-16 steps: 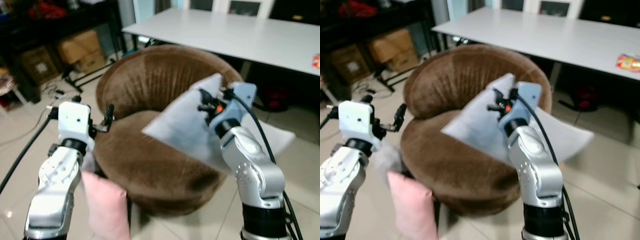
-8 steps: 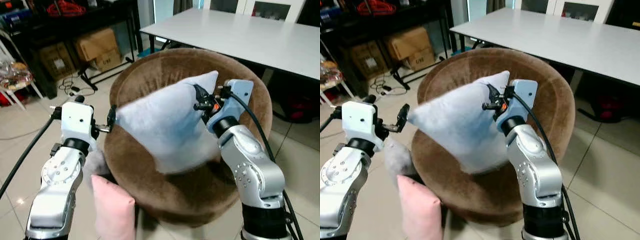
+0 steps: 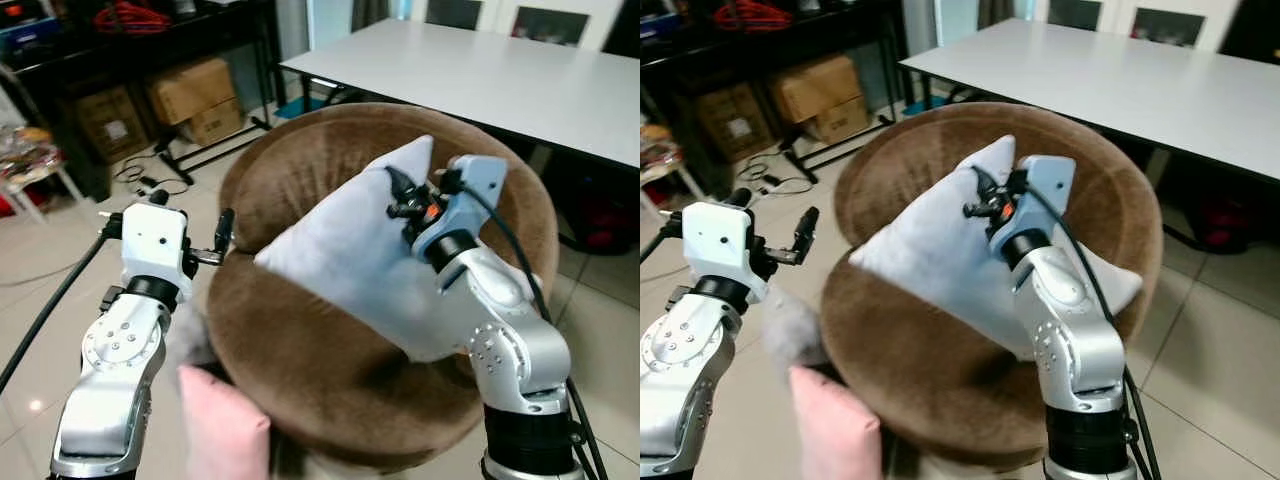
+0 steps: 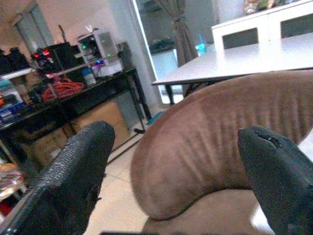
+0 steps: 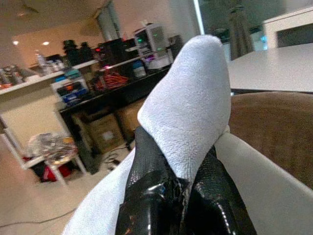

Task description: Move the pillow to the sofa from floor

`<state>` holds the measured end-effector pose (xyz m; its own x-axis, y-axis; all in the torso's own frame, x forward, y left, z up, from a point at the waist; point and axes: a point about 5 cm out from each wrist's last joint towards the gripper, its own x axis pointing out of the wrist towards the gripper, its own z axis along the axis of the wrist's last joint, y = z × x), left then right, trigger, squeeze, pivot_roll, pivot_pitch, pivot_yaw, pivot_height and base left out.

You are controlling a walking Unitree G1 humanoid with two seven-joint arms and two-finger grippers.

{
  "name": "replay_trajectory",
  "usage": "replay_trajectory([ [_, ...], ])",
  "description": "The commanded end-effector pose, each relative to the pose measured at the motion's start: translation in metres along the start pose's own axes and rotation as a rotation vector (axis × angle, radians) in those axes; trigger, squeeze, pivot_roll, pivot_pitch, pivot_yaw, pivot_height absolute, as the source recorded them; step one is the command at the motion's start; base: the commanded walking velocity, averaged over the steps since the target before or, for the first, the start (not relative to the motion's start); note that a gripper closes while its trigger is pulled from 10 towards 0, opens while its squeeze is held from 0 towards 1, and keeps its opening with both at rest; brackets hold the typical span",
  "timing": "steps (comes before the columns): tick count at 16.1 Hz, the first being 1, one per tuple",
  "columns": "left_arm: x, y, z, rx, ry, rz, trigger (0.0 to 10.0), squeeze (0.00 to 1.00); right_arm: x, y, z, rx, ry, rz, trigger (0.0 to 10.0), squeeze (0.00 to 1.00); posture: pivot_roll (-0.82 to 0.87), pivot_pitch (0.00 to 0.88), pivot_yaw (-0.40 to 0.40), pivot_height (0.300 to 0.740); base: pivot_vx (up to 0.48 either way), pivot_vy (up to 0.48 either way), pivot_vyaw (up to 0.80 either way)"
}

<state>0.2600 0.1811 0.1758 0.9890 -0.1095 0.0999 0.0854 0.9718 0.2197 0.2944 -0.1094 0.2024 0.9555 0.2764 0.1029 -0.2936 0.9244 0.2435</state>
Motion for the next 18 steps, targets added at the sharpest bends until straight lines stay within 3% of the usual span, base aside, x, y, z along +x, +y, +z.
replay_trajectory([
  [1, 0.0, 0.001, 0.002, 0.016, -0.006, -0.007, 10.0, 0.0, 0.002, 0.004, 0.016, -0.003, -0.072, 0.023, 10.0, 0.0, -0.08, 0.0, 0.071, 0.74, 0.326, 0.0, 0.0],
  [3, 0.0, 0.001, 0.002, 0.017, -0.004, -0.008, 10.0, 0.0, 0.002, 0.004, 0.015, 0.006, -0.065, 0.022, 10.0, 0.0, -0.08, 0.0, 0.071, 0.74, 0.324, 0.0, 0.0],
  [6, 0.001, 0.001, 0.002, 0.017, -0.005, -0.008, 10.0, 0.0, 0.003, 0.004, 0.014, 0.008, -0.051, 0.023, 10.0, 0.0, -0.08, 0.0, 0.071, 0.74, 0.325, 0.0, -0.79],
  [14, -0.002, 0.0, 0.0, 0.018, 0.002, -0.009, 10.0, 0.0, 0.006, 0.013, 0.019, 0.017, -0.067, 0.108, 10.0, 0.0, -0.07, 0.0, 0.066, 0.74, 0.275, 0.0, 0.0],
  [18, -0.013, -0.003, -0.012, 0.086, 0.079, -0.132, 10.0, 0.0, 0.011, 0.021, 0.015, 0.009, -0.043, 0.122, 10.0, 0.0, -0.06, 0.0, 0.057, 0.74, 0.0, 0.0, 0.0],
])
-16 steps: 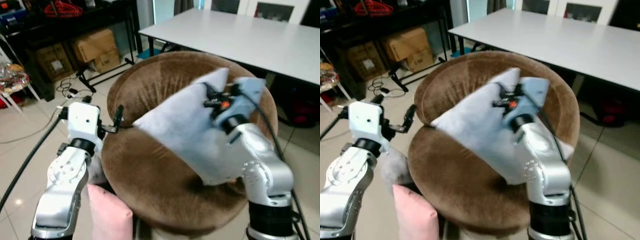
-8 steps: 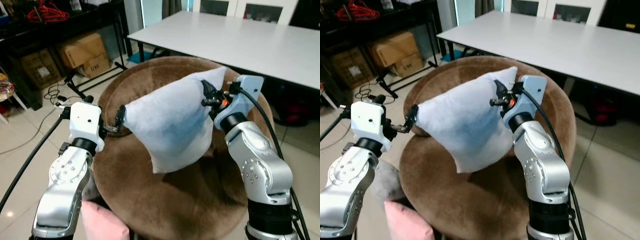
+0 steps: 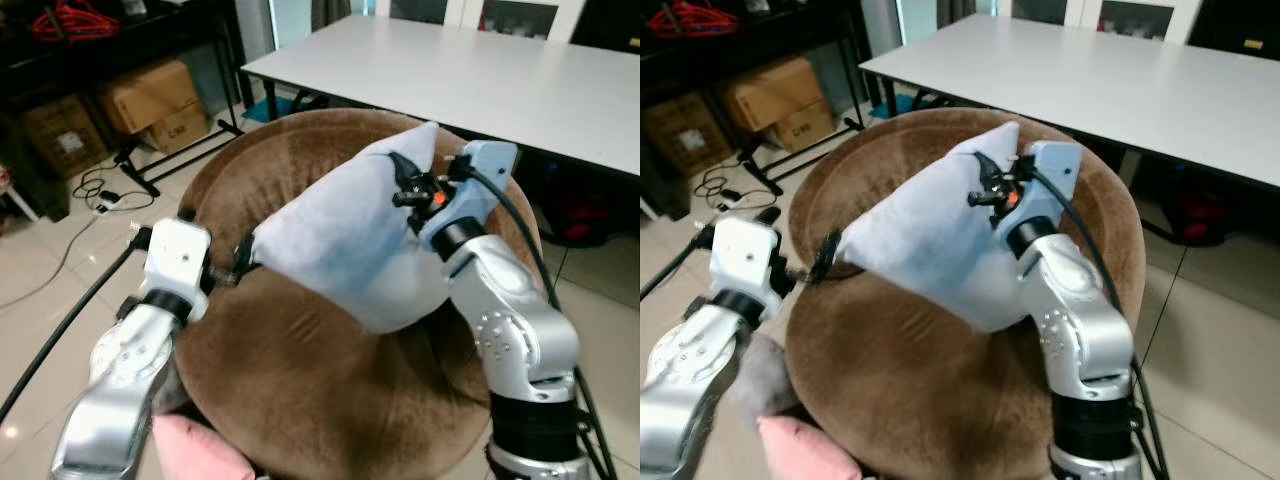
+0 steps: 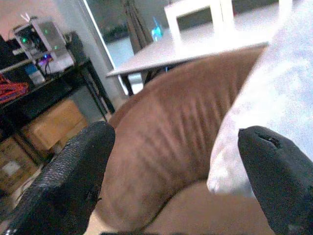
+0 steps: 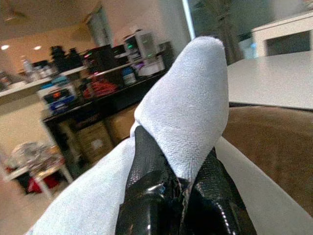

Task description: Move the pillow to the sofa from floor

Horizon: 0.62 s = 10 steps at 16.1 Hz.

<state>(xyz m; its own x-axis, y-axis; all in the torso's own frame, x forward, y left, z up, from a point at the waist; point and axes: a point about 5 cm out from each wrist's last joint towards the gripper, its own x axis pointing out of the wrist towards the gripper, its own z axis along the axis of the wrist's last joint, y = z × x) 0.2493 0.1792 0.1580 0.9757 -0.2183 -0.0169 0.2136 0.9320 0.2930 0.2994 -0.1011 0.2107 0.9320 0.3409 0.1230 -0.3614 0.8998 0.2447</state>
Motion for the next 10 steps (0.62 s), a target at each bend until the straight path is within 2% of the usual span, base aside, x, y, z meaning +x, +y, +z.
replay_trajectory([
  [1, -0.0029, 0.0049, 0.0021, 0.018, 0.001, 0.004, 10.0, 0.0, 0.0043, 0.0141, 0.0088, 0.003, -0.039, 0.057, 10.0, 0.0, -0.06, 0.0, 0.053, 0.74, 0.0, 0.0, 0.0],
  [10, -0.0098, 0.0045, -0.0053, 0.047, 0.047, -0.084, 10.0, 0.0, 0.0074, 0.0164, 0.009, 0.012, -0.025, 0.043, 10.0, 0.0, -0.06, 0.0, 0.055, 0.74, 0.0, 0.0, 0.0],
])
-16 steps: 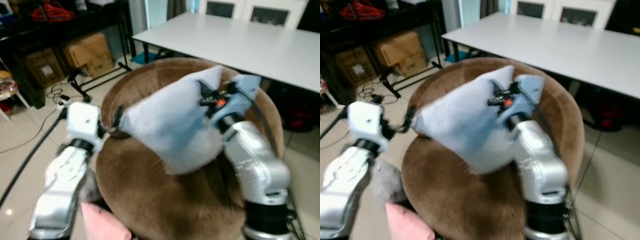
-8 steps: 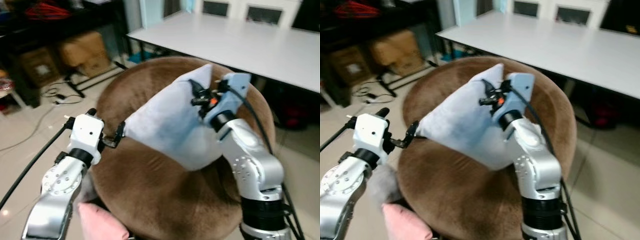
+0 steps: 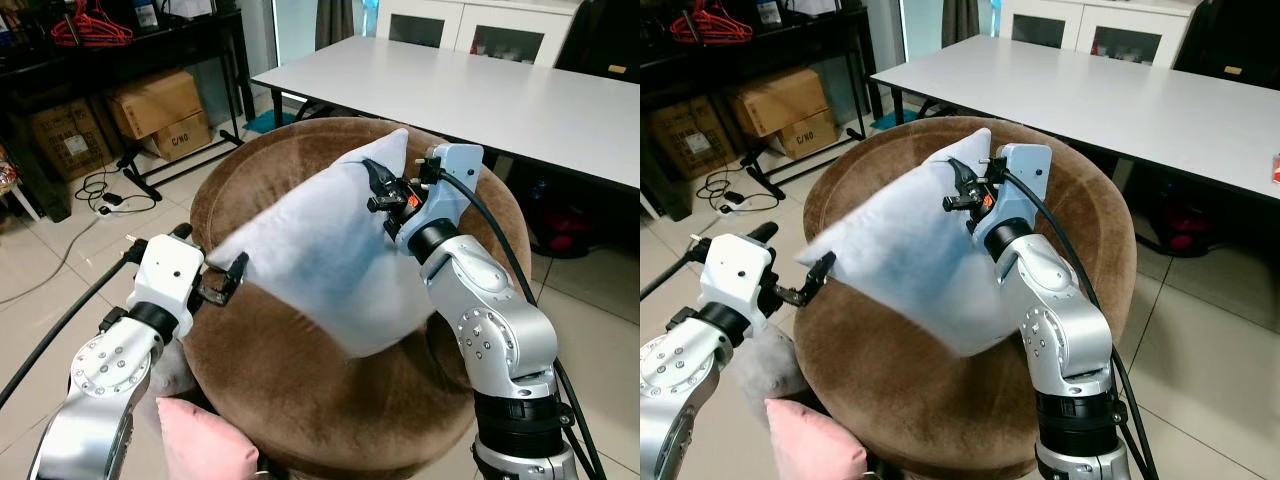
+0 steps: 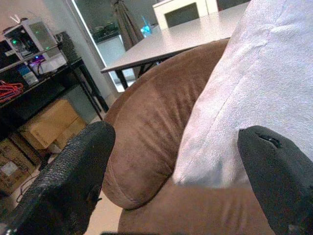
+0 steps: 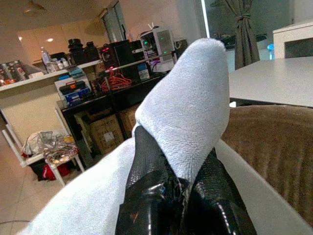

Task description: Move the pillow to the sofa from floor

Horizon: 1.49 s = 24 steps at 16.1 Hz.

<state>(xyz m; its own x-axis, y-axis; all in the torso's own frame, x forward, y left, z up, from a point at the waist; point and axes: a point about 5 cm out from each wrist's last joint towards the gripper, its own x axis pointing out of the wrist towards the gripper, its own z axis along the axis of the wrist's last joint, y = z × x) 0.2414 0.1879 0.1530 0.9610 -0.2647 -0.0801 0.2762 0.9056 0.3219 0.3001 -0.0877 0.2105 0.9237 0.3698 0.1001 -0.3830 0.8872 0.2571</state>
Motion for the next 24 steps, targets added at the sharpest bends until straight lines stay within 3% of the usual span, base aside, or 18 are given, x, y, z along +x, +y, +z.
replay_trajectory([
  [1, -0.001, -0.001, 0.001, 0.014, 0.002, -0.022, 10.0, 0.0, 0.002, 0.005, 0.013, -0.005, -0.054, 0.019, 10.0, 0.0, -0.06, 0.0, 0.055, 0.74, 0.0, 0.0, 0.0],
  [11, -0.001, -0.004, -0.001, 0.014, 0.014, -0.055, 10.0, 0.0, 0.005, 0.003, 0.011, -0.009, -0.032, 0.002, 10.0, 0.0, -0.06, 0.0, 0.051, 0.74, 0.0, 0.0, 0.0],
  [16, -0.008, -0.01, -0.008, 0.016, 0.065, -0.153, 10.0, 0.0, 0.017, 0.002, -0.001, -0.029, 0.067, -0.067, 10.0, 0.0, -0.05, 0.0, 0.047, 0.74, 0.0, 0.0, 0.0],
  [19, -0.018, -0.003, -0.014, 0.032, 0.108, -0.197, 10.0, 0.0, 0.038, -0.005, -0.034, -0.071, 0.293, -0.263, 10.0, 0.0, -0.04, 0.0, 0.04, 0.74, 0.0, 0.0, 0.0],
  [24, -0.03, -0.001, -0.016, 0.035, 0.142, -0.215, 10.0, 0.0, 0.071, -0.009, -0.05, 0.027, 0.389, -0.506, 10.0, 0.0, 0.0, 0.0, 0.009, 0.74, 0.0, 0.0, 0.0],
])
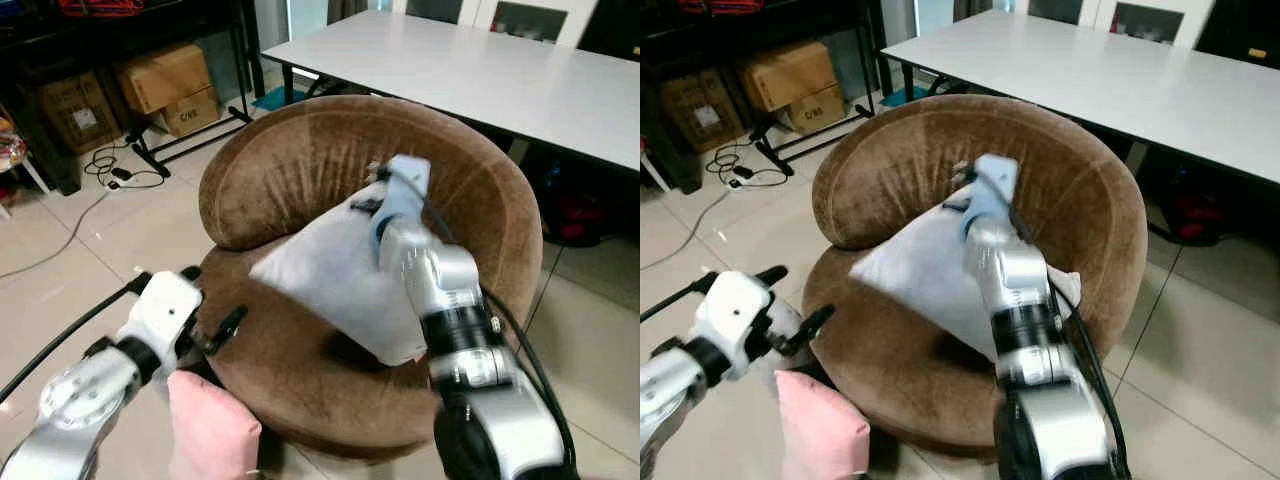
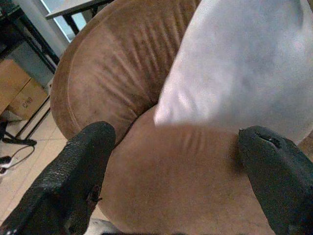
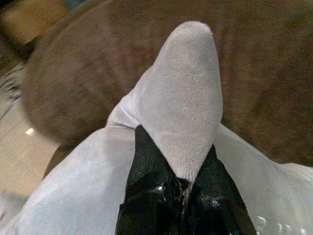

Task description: Move the pillow to the sofa from floor

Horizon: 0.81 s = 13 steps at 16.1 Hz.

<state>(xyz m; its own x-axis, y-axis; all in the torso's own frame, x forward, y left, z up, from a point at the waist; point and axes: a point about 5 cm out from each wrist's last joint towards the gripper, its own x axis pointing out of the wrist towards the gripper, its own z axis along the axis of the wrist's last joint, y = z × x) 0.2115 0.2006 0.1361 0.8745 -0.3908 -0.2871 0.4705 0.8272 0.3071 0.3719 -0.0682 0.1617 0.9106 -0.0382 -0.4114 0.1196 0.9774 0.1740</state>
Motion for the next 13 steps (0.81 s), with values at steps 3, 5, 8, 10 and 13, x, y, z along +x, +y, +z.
replay_trajectory([
  [3, -0.008, -0.002, 0.003, 0.007, 0.007, -0.006, 10.0, 0.0, 0.009, 0.011, 0.004, 0.088, 0.026, -0.098, 10.0, 0.0, 0.03, 0.0, -0.017, 0.74, 0.0, 0.0, 0.0],
  [5, -0.018, -0.003, 0.001, 0.003, 0.028, 0.013, 10.0, 0.0, 0.017, 0.002, 0.016, 0.189, 0.024, -0.192, 10.0, 0.0, 0.06, 0.0, -0.035, 0.74, 0.0, 0.0, 0.0],
  [8, -0.024, -0.005, 0.002, 0.004, 0.039, 0.019, 10.0, 0.0, 0.023, -0.023, 0.029, 0.239, 0.004, -0.326, 10.0, 0.0, 0.08, 0.0, -0.05, 0.74, 0.0, 0.0, 0.0],
  [10, -0.028, -0.005, 0.002, 0.004, 0.043, 0.025, 10.0, 0.0, 0.022, -0.024, 0.052, 0.212, -0.059, -0.274, 10.0, 0.0, 0.08, 0.0, -0.055, 0.74, 0.0, 0.0, 0.0],
  [13, -0.027, -0.005, 0.003, 0.002, 0.039, 0.026, 10.0, 0.0, 0.018, -0.006, 0.073, -0.015, -0.119, -0.028, 10.0, 0.0, 0.07, 0.0, -0.062, 0.74, 0.0, 0.0, 0.0],
])
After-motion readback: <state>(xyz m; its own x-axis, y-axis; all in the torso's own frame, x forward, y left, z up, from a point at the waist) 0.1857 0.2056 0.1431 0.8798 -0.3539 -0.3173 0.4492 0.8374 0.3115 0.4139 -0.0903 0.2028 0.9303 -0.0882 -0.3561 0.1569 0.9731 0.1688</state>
